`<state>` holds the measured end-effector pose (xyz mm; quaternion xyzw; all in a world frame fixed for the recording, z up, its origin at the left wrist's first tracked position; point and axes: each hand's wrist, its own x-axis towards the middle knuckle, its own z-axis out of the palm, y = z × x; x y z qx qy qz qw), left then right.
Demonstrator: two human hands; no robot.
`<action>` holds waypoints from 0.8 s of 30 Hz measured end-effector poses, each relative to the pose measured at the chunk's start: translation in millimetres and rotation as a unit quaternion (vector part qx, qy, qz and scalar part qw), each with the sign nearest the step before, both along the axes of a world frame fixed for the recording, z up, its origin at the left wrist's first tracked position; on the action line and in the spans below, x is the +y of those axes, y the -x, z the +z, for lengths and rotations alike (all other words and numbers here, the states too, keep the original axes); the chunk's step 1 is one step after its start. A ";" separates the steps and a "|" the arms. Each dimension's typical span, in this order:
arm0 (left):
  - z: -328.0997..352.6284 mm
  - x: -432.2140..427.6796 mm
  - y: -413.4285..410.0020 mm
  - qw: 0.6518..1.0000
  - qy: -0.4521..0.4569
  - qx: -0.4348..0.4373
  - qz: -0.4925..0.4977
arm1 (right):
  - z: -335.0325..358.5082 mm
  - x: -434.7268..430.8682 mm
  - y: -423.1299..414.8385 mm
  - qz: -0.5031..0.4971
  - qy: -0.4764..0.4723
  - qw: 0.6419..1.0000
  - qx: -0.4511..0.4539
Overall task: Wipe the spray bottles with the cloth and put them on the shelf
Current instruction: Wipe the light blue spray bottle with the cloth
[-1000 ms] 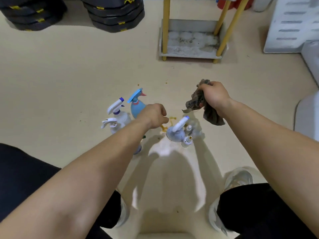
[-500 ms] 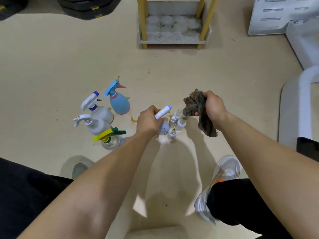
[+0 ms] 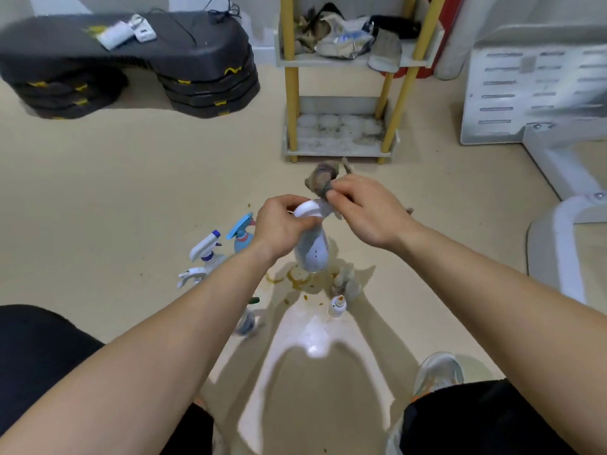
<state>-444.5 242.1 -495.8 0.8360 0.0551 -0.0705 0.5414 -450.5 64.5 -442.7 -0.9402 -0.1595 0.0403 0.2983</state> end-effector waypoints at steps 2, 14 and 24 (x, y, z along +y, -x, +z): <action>29.5 7.5 -3.3 1.000 0.011 -0.022 -0.012 | 18.5 5.5 1.9 0.068 0.129 0.987 -0.060; 137.4 45.2 15.3 0.990 -0.004 -0.095 -0.103 | 84.2 -5.9 -8.5 0.102 0.015 0.990 -0.096; 117.5 44.5 3.0 0.980 -0.098 -0.141 -0.101 | 66.3 10.5 -19.3 0.125 -0.025 0.984 -0.123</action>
